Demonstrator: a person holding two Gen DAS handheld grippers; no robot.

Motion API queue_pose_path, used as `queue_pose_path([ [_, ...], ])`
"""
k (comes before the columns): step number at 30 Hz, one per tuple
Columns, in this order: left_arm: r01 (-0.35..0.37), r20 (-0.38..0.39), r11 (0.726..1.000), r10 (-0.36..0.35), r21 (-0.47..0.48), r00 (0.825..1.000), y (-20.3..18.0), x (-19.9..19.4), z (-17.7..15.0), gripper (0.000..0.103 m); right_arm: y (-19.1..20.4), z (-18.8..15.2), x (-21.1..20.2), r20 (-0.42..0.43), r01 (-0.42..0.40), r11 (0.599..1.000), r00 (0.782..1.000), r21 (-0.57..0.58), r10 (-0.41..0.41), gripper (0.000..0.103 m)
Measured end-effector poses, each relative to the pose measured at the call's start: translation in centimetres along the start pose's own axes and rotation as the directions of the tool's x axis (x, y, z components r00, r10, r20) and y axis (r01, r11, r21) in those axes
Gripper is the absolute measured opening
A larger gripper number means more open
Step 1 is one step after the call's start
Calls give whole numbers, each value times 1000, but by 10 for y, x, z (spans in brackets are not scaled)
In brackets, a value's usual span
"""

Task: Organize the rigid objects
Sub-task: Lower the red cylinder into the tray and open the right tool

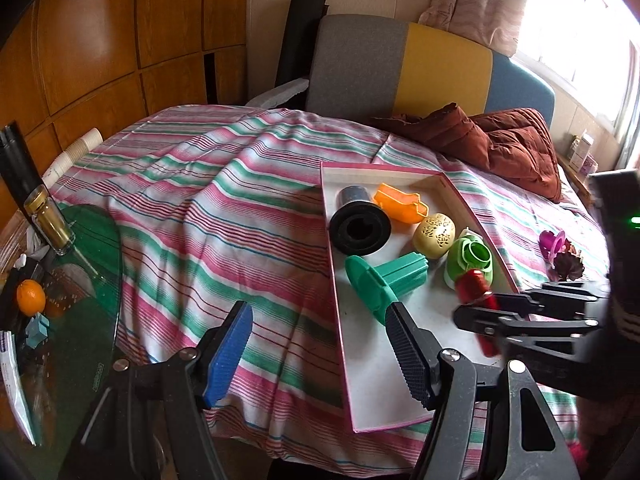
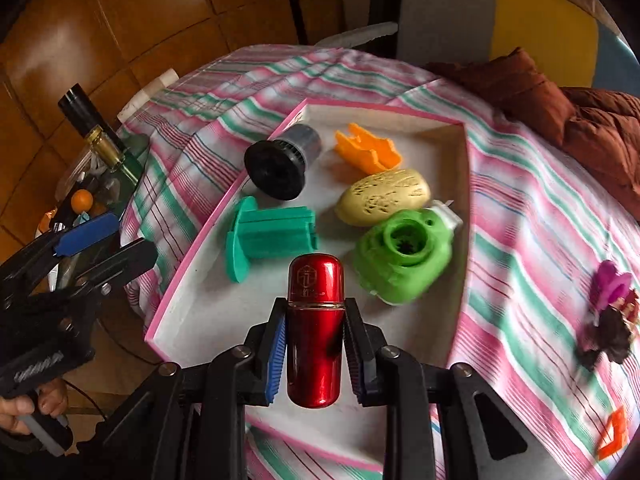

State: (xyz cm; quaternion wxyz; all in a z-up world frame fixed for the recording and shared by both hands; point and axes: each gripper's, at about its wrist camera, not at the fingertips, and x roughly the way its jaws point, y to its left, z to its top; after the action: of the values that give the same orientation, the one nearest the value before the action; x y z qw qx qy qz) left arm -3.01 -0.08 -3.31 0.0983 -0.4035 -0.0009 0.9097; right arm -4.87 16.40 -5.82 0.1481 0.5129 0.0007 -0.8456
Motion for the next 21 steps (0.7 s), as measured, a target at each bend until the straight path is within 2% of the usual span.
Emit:
queue_pose_path([
  [5,-13,1,1000,13,-7,1000,6,0,0,70,-3,15,34,-27,39,998,999,54,-38,26],
  [8,-23,5,1000,23,-6,1000,9,-1,-1,70,-4,20,41,-11,51,997,999,63,-50,26],
  [13,-29,8,1000,29,-12,1000,12,-2,-2,70,-3,22,41,-4,66,996,998,61,-66,26],
  [17,-30,10,999,31,-11,999,11,-3,-1,70,-2,21,36,-3,40,997,999,64,-40,29],
  [21,-30,12,1000,31,-7,999,10,-4,-2,70,2,20,25,38,49,998,998,46,-51,30],
])
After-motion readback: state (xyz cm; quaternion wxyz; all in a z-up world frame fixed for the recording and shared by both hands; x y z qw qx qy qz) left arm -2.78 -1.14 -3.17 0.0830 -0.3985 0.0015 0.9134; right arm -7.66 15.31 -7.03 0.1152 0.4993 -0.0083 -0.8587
